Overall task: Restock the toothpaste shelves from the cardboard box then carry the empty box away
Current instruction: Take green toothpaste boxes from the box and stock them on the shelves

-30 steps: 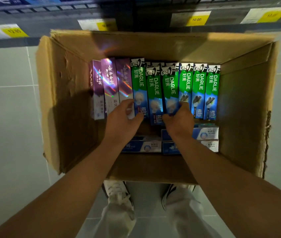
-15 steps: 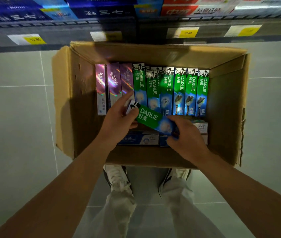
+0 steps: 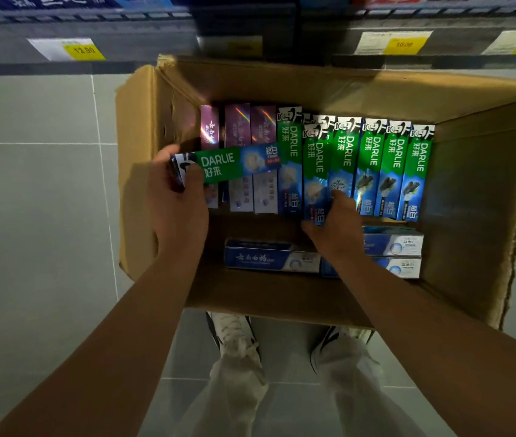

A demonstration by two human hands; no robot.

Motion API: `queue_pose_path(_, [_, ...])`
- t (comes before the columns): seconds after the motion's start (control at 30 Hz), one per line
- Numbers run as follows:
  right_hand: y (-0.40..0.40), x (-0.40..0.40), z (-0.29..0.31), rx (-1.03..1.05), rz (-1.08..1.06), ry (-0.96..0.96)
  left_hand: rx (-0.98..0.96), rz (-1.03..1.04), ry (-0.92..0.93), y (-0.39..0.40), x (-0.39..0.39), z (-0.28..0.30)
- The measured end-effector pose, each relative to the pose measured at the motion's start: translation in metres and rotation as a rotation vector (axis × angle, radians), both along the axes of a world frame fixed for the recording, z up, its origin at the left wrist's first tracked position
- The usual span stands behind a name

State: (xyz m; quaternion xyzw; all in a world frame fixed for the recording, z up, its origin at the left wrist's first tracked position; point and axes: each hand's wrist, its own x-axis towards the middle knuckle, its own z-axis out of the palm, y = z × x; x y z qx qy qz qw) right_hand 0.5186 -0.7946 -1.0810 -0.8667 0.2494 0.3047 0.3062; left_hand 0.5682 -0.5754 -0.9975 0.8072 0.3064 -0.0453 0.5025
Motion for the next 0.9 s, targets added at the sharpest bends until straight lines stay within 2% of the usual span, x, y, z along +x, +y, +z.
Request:
queue_pose_path(0.17, [0.010, 0.007, -0.025, -0.150, 0.085, 0.059, -0.060, 0.102, 0.040, -0.001, -0.003, -0.020])
queue_pose_path(0.33, [0.005, 0.003, 0.000, -0.086, -0.129, -0.030, -0.054, 0.084, 0.106, -0.006, -0.005, -0.003])
queue_pose_path(0.53, [-0.018, 0.007, 0.105, 0.021, -0.333, -0.231, 0.060, -0.025, 0.162, -0.008, -0.008, 0.070])
queue_pose_path(0.77, [-0.033, -0.019, 0.271, -0.039, -0.222, -0.362, 0.091, -0.129, 0.157, 0.011, -0.025, 0.213])
queue_pose_path(0.9, [-0.024, -0.045, 0.374, -0.020, -0.237, -0.241, 0.090, -0.180, 0.138, 0.020, -0.046, 0.311])
